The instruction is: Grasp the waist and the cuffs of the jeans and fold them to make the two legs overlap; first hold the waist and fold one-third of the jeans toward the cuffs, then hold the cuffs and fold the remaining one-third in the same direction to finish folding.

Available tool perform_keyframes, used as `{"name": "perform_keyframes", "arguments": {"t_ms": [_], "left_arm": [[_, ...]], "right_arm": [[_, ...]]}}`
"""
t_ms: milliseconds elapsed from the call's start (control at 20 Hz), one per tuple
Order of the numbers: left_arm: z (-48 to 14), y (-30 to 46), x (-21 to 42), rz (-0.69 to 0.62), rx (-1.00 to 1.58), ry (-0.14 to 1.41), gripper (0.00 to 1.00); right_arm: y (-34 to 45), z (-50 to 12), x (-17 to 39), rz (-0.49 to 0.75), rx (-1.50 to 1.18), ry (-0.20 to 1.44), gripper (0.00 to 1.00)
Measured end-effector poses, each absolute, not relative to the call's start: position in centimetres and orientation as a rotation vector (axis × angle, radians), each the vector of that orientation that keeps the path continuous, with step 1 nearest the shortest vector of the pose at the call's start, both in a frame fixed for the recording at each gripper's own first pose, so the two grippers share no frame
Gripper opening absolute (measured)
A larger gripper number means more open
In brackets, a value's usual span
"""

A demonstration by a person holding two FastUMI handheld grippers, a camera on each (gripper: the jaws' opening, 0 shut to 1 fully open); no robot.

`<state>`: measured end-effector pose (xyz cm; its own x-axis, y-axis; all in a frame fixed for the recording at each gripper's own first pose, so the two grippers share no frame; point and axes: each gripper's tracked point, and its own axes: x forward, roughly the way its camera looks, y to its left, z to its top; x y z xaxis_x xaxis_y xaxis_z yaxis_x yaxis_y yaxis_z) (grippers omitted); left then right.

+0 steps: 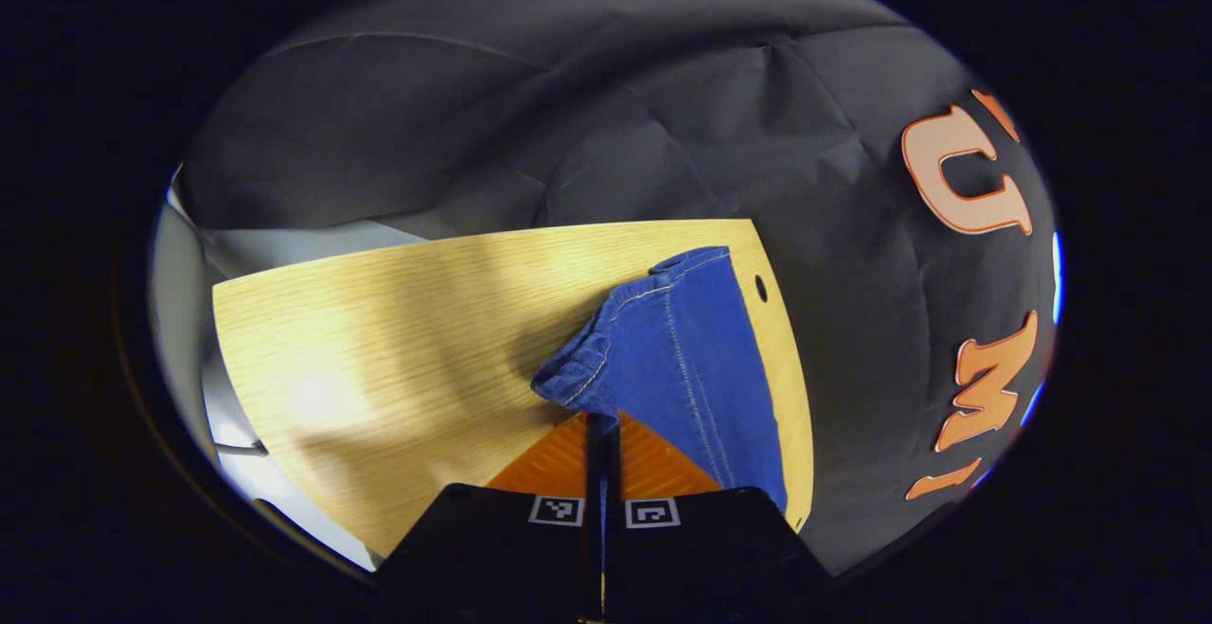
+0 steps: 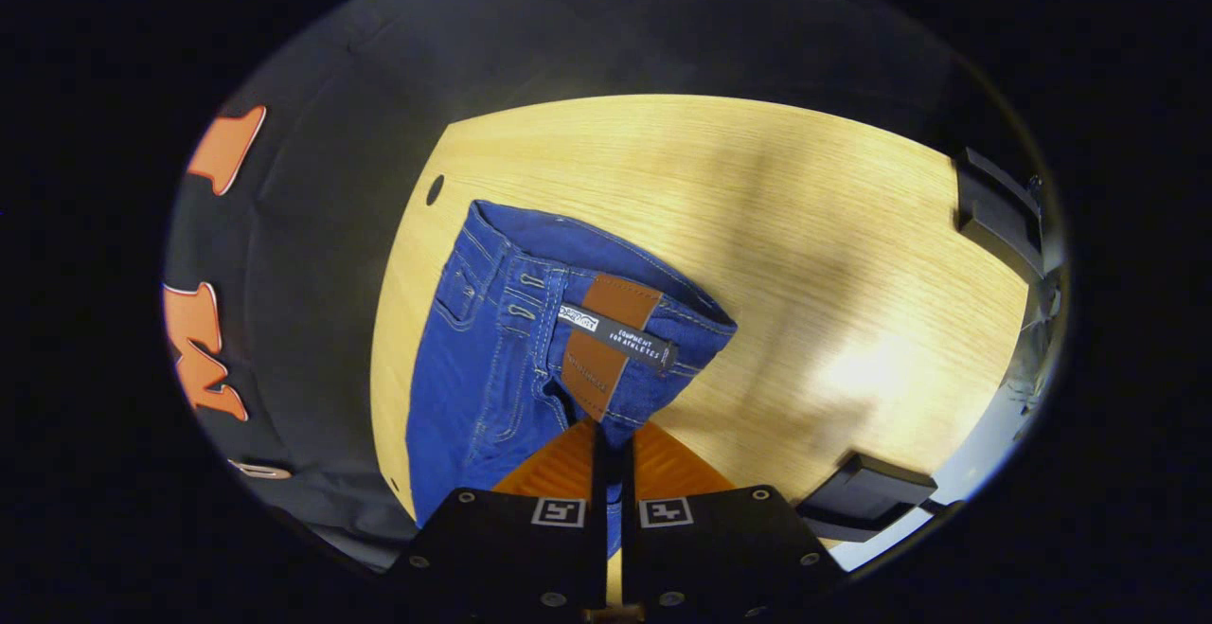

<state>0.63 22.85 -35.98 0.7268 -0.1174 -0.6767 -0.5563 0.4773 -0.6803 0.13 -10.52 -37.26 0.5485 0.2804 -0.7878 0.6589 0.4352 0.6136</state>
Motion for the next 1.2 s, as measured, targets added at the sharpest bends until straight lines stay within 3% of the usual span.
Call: {"name": "perform_keyframes", "arguments": {"t_ms": [450,650,850,1200], "left_arm": [[-25.7,20.3,3.1,0.215,-0.992,0.669,0.01],[-22.6,19.9,5.9,0.169,-0.937,0.660,0.01],[-21.8,21.4,10.3,0.165,-0.960,0.675,0.02],[-26.4,21.3,19.3,0.154,-0.916,0.805,0.01]], "right_arm": [[-9.8,-28.9,5.5,-0.114,1.271,0.915,0.06],[-9.5,-27.5,8.2,-0.102,1.278,0.924,0.06],[-9.7,-25.8,11.3,-0.146,1.332,0.880,0.07],[-8.9,-27.1,16.8,-0.249,1.334,0.922,0.06]]}}
